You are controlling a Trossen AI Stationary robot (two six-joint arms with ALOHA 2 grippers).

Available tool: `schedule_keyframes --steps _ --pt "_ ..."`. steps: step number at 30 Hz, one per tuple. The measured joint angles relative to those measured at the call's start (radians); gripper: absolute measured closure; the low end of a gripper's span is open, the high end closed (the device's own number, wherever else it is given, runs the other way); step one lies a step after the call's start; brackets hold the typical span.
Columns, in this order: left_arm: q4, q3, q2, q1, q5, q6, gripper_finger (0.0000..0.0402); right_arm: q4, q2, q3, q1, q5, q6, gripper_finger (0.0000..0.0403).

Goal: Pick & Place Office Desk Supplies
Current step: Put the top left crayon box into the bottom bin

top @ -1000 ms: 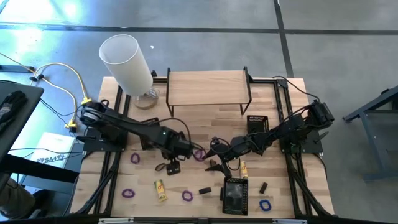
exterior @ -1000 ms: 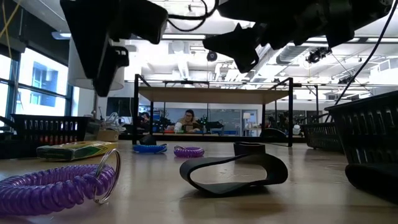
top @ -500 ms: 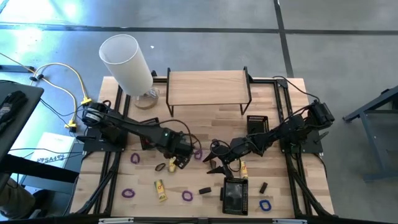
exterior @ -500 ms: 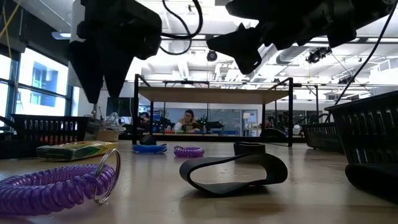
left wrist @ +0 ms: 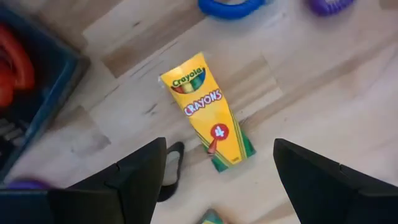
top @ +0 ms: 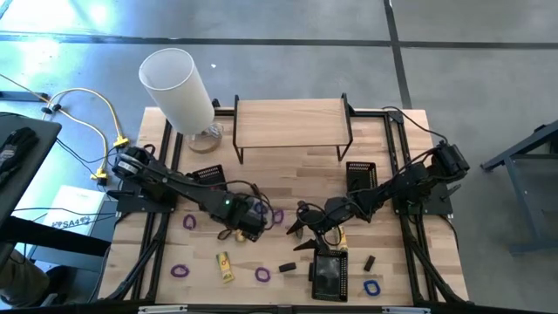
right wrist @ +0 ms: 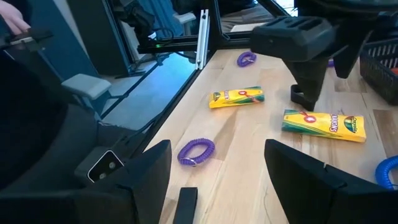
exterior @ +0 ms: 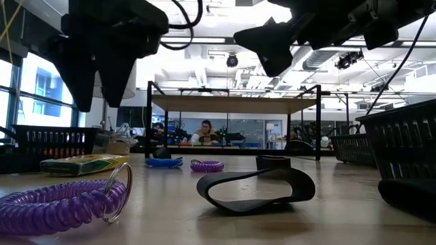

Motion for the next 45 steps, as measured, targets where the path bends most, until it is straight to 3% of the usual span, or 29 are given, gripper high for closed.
schedule_keyframes --steps 14,24,32,45 --pt "0.03 0.0 0.013 0.001 -0.015 -0.202 0.0115 -0.009 0.0 0.0 0.024 -0.025 0.01 0.0156" --pt "0.059 -0.004 0.106 -0.003 0.062 -0.208 0.0115 -0.02 0.0 0.0 0.034 -0.025 0.011 0.0156" --pt "0.078 -0.012 0.13 -0.001 -0.005 -0.189 0.0115 -0.021 0.0 0.0 0.034 -0.02 0.01 0.0156" --pt "0.217 -0.114 0.134 0.003 0.04 -0.231 0.0115 -0.024 0.0 0.0 0.034 -0.016 0.01 0.0156"
